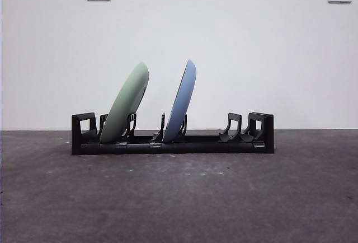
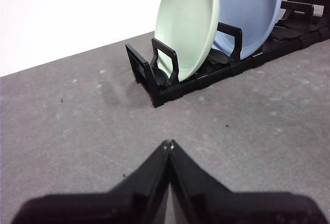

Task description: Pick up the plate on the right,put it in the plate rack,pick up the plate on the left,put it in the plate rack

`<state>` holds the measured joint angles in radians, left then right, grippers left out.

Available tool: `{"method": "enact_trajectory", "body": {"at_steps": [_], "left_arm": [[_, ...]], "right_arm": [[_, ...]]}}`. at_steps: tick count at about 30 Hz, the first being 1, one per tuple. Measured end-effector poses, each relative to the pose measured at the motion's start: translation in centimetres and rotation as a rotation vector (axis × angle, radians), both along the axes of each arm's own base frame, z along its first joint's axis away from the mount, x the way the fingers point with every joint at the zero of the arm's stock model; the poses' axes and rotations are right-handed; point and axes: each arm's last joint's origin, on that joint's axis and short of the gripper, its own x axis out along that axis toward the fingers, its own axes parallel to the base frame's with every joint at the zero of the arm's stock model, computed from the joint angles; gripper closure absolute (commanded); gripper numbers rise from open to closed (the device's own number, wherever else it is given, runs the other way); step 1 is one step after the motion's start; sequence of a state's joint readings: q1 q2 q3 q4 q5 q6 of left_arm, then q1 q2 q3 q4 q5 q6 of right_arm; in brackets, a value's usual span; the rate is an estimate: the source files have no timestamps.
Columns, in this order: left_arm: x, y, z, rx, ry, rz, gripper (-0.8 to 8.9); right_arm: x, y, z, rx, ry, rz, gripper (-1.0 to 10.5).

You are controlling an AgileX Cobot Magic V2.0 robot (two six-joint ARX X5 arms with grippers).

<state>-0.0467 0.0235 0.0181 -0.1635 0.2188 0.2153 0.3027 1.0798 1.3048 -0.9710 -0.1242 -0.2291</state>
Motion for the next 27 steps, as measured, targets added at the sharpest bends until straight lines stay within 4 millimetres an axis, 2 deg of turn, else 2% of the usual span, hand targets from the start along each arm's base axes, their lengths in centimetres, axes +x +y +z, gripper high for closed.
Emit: {"method": "enact_trajectory", "body": {"at_steps": [3,6,9,12,16,21,27], "left_arm": [[0.0,0.0,0.0,0.000,0.000,0.000,8.17],[0.0,0.0,0.0,0.000,0.000,0.000,8.17],[0.0,0.0,0.0,0.000,0.000,0.000,8.17],[0.0,0.0,0.0,0.000,0.001,0.000,8.17],[0.0,0.0,0.0,0.000,0.000,0.000,8.17],[0.0,0.0,0.0,0.000,0.000,0.000,8.17],[0.0,0.0,0.0,0.000,0.001,0.000,8.17]], "right_arm": [[-1.8,-1.4,1.5,0.021,-0.117,-0.027,9.5],[-5.7,-3.3,4.0,0.118,-0.329,-0.030,9.5],[-9.0,-5.0,3.9,0.129,-0.529,-0.136,9.5],[-10.6,-5.5,0.7,0.145,-0.625,-0.207,9.5],[-11.2,-5.7,-3.4,0.187,-0.680,-0.249,9.5],[-10.8,-5.9,-9.1,0.244,-0.700,-0.315,9.5],[-9.8,-6.0,-15.9,0.286,-0.614,-0.372,9.5]]}}
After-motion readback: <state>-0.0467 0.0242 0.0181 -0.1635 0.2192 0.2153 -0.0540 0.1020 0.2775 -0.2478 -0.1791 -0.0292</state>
